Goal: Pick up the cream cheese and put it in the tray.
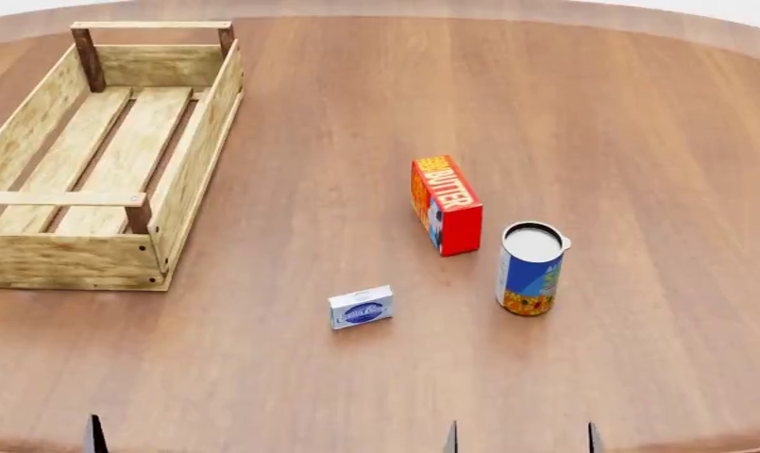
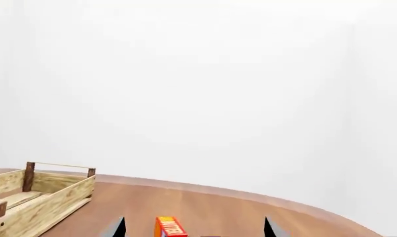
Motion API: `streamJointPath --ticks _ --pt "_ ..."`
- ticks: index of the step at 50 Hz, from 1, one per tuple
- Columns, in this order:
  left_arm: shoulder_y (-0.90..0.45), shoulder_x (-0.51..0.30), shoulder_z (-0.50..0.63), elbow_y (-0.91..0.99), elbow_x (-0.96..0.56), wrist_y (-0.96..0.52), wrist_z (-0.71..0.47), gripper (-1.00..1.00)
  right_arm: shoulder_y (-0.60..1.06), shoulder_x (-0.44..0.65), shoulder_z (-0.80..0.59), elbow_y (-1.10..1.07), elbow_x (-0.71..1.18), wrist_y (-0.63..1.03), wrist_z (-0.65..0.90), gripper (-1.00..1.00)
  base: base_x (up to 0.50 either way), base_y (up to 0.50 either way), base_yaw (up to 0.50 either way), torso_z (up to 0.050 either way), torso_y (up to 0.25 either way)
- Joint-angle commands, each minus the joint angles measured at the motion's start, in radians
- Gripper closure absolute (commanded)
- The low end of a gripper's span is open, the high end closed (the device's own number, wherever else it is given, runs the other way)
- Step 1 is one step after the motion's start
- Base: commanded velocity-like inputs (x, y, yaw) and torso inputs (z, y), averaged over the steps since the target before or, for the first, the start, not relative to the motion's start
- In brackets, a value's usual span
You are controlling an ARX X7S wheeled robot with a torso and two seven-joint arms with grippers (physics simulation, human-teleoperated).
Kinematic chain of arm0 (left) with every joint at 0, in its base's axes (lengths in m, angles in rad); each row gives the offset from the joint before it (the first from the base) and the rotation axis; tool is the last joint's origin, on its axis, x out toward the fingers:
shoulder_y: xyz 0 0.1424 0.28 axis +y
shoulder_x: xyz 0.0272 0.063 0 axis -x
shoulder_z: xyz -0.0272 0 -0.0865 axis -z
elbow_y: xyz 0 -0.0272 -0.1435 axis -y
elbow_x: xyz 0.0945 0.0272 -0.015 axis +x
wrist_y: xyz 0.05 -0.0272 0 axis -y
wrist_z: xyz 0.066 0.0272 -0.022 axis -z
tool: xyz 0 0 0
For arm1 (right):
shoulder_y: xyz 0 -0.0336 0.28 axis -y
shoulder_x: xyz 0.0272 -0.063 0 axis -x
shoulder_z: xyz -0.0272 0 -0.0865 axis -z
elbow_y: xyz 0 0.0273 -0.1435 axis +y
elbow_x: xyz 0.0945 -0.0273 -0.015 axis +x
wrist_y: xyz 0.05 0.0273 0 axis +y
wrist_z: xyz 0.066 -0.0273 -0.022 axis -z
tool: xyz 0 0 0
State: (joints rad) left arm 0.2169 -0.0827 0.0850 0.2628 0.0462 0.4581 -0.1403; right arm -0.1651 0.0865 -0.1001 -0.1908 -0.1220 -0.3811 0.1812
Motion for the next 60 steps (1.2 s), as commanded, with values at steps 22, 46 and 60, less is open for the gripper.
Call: streamJointPath --ticks 22,46,60 --pt "0.083 -0.05 -0.003 0.018 0.03 0.36 -0.112 -1.0 -0.056 0.057 -0.032 0.03 -0.124 -0.34 0.155 -1.0 0.0 0.0 0.0 0.0 0.0" --pt "0.077 -0.071 -0.024 0.015 0.004 0.364 -0.163 -1.0 -0.053 0.077 -0.019 0.03 -0.097 -0.315 0.196 -1.0 0.0 0.0 0.0 0.0 0.0" --pt "0.077 -0.077 -0.017 0.011 0.017 0.366 -0.178 -1.0 -0.051 0.083 -0.034 0.031 -0.1 -0.308 0.207 -1.0 0.0 0.02 0.0 0.0 0.0"
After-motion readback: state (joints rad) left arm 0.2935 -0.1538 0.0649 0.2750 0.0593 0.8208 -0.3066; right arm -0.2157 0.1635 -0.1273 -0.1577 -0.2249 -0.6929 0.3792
